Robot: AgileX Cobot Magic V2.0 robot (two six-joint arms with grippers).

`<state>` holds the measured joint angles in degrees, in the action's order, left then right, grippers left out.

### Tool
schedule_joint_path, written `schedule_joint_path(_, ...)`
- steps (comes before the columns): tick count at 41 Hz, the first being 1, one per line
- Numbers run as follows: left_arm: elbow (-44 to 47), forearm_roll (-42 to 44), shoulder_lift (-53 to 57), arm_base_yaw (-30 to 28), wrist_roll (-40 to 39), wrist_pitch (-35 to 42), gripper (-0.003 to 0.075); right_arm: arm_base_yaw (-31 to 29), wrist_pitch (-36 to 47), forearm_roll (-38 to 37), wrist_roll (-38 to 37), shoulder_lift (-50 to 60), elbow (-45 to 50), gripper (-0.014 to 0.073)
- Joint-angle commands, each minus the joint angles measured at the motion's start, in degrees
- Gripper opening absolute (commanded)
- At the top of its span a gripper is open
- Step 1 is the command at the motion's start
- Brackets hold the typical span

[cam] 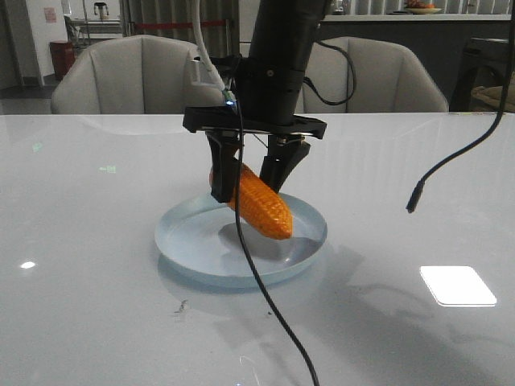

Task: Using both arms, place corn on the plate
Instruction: 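Lift the corn with the right gripper and carry it over the plate, then lower the corn onto the plate, open the right gripper, lift away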

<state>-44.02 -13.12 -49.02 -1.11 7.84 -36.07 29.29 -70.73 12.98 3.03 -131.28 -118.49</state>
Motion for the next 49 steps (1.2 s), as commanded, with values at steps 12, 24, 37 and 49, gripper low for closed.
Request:
schedule_joint_path(12, -1.54, -1.22, 0.23, -0.13, -0.18, 3.31, 0.0452, -0.18, -3.79, 1.04, 1.58, 3.86, -2.07, 0.0414)
schedule_joint_path(24, -1.54, -1.22, 0.23, -0.13, -0.18, 3.31, 0.0452, -0.18, -5.1, 1.04, 1.58, 3.86, -2.07, 0.0451)
schedule_joint_path(37, -1.54, -1.22, 0.23, -0.13, -0.18, 3.06, 0.0452, -0.18, -4.67, 0.88, 1.58, 3.86, -2.07, 0.0515)
schedule_joint_path(49, -1.54, -1.22, 0.23, -0.13, -0.18, 3.06, 0.0452, -0.18, -4.91, 0.88, 1.58, 3.86, -2.07, 0.0533)
